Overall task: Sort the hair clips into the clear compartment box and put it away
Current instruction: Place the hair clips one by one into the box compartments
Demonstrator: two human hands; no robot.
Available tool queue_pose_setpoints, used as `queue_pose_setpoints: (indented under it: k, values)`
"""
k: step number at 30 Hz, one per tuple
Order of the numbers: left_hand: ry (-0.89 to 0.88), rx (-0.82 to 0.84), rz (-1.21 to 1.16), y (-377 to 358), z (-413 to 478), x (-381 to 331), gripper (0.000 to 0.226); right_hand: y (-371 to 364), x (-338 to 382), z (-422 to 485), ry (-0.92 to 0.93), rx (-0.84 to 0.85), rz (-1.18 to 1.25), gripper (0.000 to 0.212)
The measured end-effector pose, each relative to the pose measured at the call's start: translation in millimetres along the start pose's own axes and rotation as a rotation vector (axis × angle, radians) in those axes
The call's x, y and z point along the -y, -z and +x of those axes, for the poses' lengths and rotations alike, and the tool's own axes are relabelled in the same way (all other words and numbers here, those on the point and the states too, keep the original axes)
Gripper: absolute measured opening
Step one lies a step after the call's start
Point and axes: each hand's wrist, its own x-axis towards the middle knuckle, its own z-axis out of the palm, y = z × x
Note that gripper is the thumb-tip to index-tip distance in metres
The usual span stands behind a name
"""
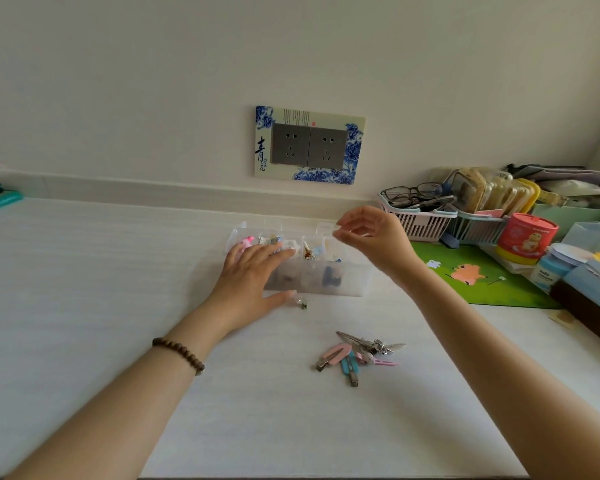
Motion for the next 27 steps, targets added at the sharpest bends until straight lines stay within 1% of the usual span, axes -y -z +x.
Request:
queue_pose_setpoints:
  k: [3, 6, 8, 10, 12, 14, 16, 17, 19, 21, 23, 27]
  values:
    - [-0.076, -0.061, -0.110, 6.0, 2.5, -3.6, 0.074, -0.7, -8.4, -5.6, 0.003, 0.047, -0.020, 0.012]
    - [-0.113, -0.079, -0.177, 10.7, 3.2, -9.2, 0.057, -1.9, -17.7, -20.3, 0.001, 0.112, -0.017, 0.011]
    - [-0.132, -0.064, -0.233, 9.6, 1.6, -15.5, 0.046, 2.1, -19.2, -28.1, 0.023, 0.110, -0.005, 0.009]
    - [-0.126, 0.017, -0.254, 5.5, -0.2, -21.9, 0.039, 8.8, -17.7, -32.8, 0.056, 0.103, -0.039, 0.009]
    - [-0.049, 0.178, -0.273, 0.3, -2.4, -24.3, 0.038, 15.1, -18.8, -36.3, 0.075, 0.094, -0.139, 0.009]
    - [-0.012, 0.254, -0.278, -5.3, -2.5, -22.2, 0.034, 20.8, -26.6, -38.8, 0.099, 0.065, -0.325, 0.018]
    - [-0.006, 0.252, -0.280, -7.1, -1.5, -20.7, 0.027, 26.2, -39.1, -42.3, 0.115, 0.080, -0.503, 0.030]
    - [-0.009, 0.248, -0.273, -7.6, -0.6, -20.2, 0.025, 27.9, -45.6, -44.5, 0.104, 0.111, -0.555, 0.035]
    - [-0.017, 0.245, -0.253, -6.5, 0.2, -20.5, 0.023, 28.9, -55.4, -49.5, 0.051, 0.202, -0.543, 0.044]
    - [-0.006, 0.221, -0.269, -2.9, -1.1, -23.2, 0.020, 27.1, -61.2, -53.3, 0.018, 0.245, -0.482, 0.050]
    - [0.032, 0.157, -0.337, 1.5, -1.5, -27.3, 0.018, 24.6, -64.5, -56.2, 0.018, 0.241, -0.463, 0.053]
    - [0.077, -0.090, -0.494, 15.6, 13.6, -42.2, 0.013, 20.4, -67.3, -58.7, 0.021, 0.233, -0.413, 0.054]
